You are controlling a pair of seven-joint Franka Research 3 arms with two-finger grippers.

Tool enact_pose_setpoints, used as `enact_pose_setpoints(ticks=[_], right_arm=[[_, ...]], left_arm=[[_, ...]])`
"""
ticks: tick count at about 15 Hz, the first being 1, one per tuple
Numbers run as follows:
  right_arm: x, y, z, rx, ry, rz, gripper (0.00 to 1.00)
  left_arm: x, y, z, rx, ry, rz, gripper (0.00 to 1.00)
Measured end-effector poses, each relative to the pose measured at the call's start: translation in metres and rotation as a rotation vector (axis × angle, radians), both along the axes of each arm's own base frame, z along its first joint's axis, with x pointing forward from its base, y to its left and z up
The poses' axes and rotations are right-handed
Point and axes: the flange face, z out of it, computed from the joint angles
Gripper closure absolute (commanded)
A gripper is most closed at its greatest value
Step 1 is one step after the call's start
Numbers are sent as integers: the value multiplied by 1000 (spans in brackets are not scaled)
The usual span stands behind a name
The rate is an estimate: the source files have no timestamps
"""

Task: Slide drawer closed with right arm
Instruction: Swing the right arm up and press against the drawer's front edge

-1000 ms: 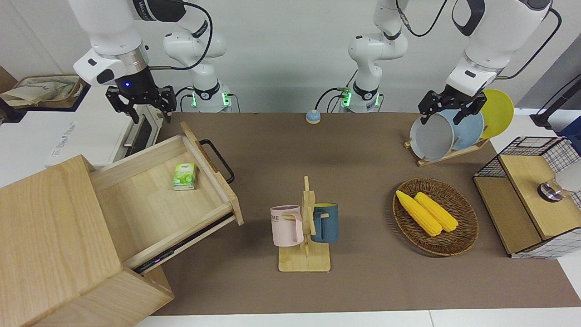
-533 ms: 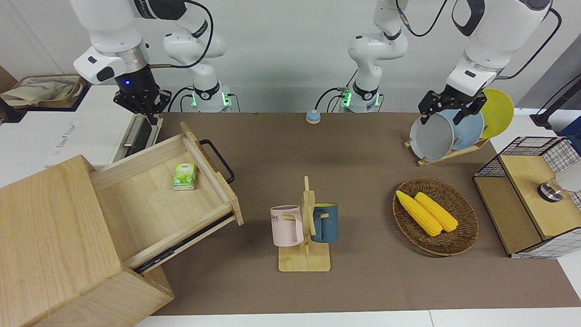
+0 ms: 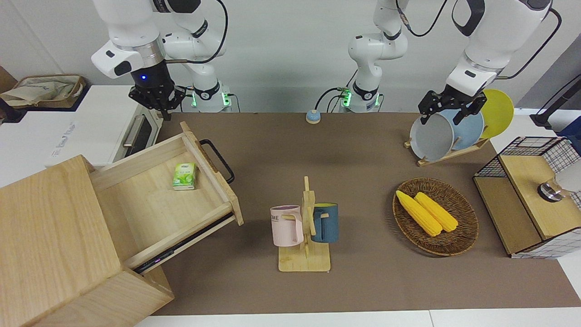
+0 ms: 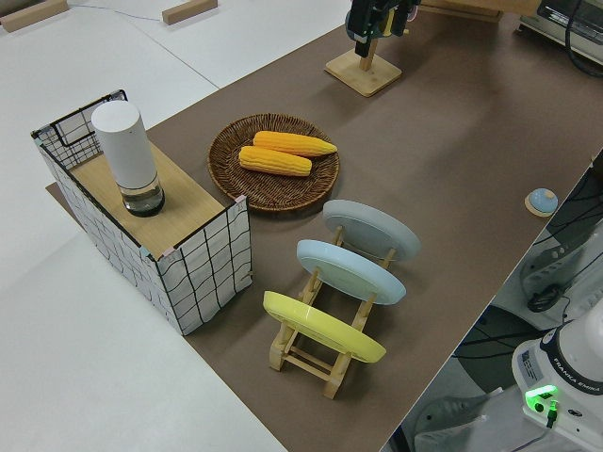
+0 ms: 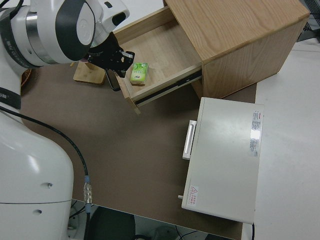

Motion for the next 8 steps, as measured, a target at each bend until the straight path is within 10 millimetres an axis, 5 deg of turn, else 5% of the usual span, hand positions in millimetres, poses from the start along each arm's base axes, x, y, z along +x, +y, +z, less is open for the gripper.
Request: enact_pose_setpoints(ticks=[8], right_arm=[[-27, 101, 7, 13, -18, -152, 1000]], left_arm=[[0, 0, 0, 0, 0, 0, 7]])
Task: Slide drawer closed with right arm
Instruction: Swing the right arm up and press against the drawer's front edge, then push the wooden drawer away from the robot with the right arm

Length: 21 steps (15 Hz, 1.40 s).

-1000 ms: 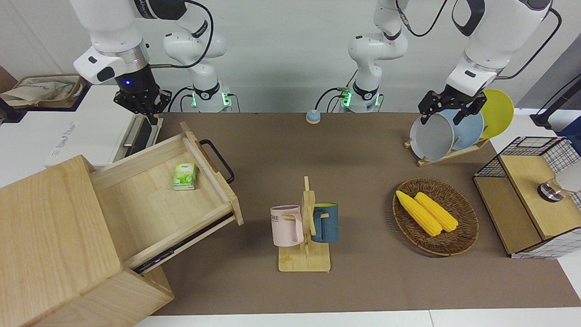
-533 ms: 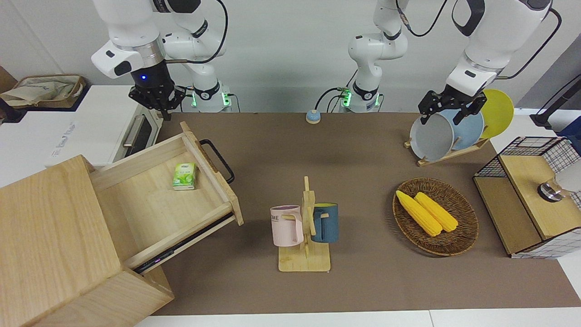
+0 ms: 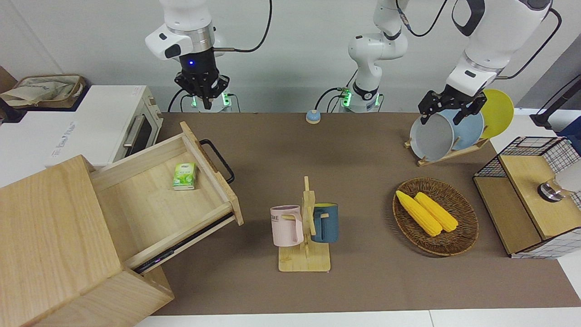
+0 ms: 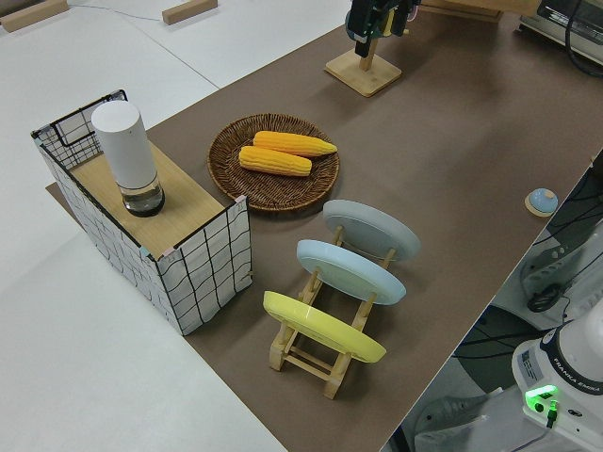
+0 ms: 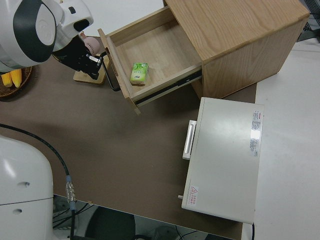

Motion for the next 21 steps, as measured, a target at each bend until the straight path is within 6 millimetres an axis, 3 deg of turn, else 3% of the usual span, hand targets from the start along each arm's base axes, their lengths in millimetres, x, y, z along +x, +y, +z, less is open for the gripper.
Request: enact_pose_setpoints(ticks=[4, 11, 21], right_arm=[[-9, 42, -5, 12, -14, -81, 1000], [0, 90, -47, -10, 12, -247, 1000], [31, 100, -104, 17, 44, -584, 1000]], left_arm=[[0, 0, 0, 0, 0, 0, 7], [0, 0, 0, 0, 0, 0, 7], [0, 0, 0, 0, 0, 0, 7]])
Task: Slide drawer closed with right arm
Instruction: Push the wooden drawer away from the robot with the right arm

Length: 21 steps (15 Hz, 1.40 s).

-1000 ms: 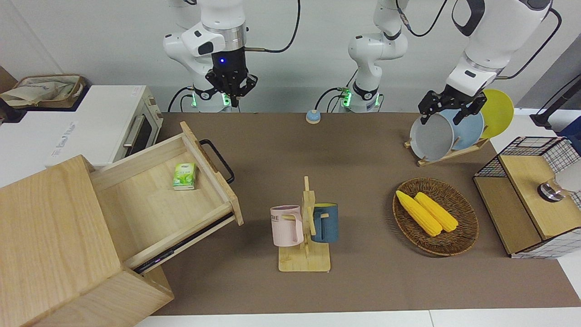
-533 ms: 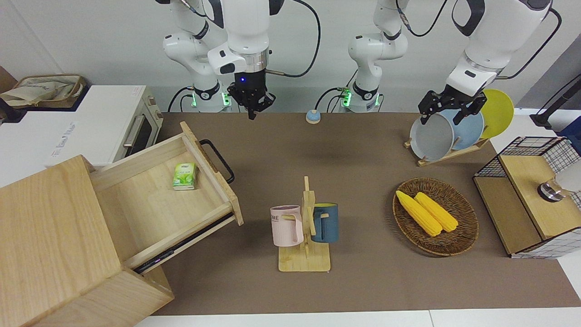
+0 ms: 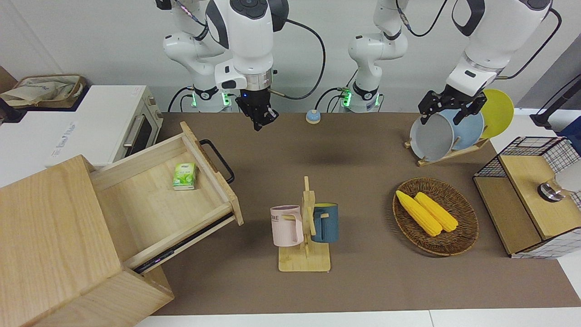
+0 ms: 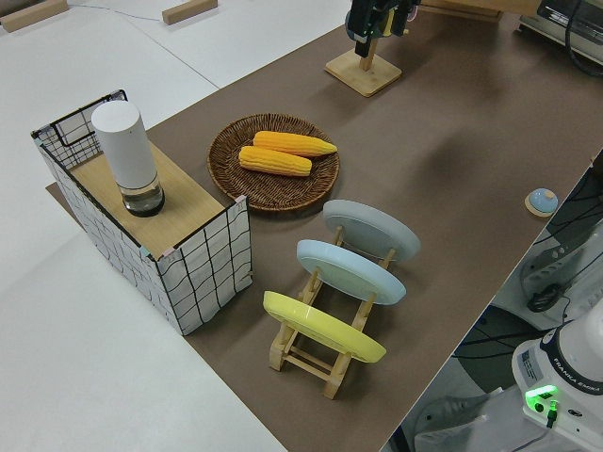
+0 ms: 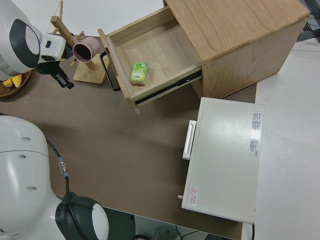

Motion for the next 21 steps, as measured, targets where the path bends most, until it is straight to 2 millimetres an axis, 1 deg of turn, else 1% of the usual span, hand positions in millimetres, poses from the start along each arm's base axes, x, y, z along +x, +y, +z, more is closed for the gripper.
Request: enact_pose_setpoints(ticks=[4, 7, 12, 14, 15, 19, 21], right_arm=[[12, -6, -25, 7, -11, -31, 1000], [21, -16, -40, 4, -11, -53, 1000], [39, -39, -58, -2, -13, -93, 1000], [46, -52, -63, -3, -15, -113, 1000], [51, -59, -68, -5, -8, -125, 1000], [60, -66, -90, -58, 0, -117, 1000], [66, -69, -98, -68, -6, -116, 1000]], left_arm=[[0, 0, 0, 0, 0, 0, 7], [0, 0, 0, 0, 0, 0, 7], [0, 0, 0, 0, 0, 0, 7], [0, 0, 0, 0, 0, 0, 7], [0, 0, 0, 0, 0, 0, 7], [0, 0, 0, 0, 0, 0, 7], [0, 0, 0, 0, 0, 0, 7]])
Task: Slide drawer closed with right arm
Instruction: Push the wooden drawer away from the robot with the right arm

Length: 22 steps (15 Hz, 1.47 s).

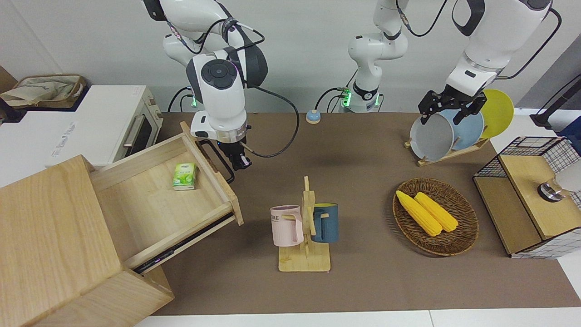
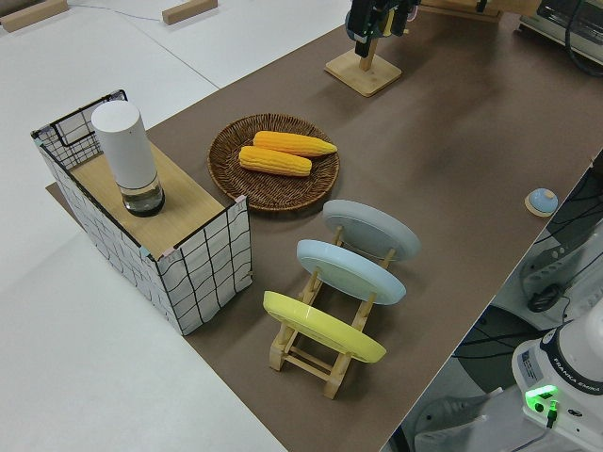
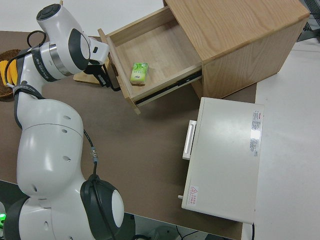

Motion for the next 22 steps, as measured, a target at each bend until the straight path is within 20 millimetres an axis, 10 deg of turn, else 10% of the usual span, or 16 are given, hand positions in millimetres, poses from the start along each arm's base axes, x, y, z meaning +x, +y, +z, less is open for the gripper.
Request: enact_pose_setpoints(ticks=[22], right_arm=[[54, -123, 28, 38, -70, -21, 1000]], left_arm=[[0, 0, 0, 0, 0, 0, 7]])
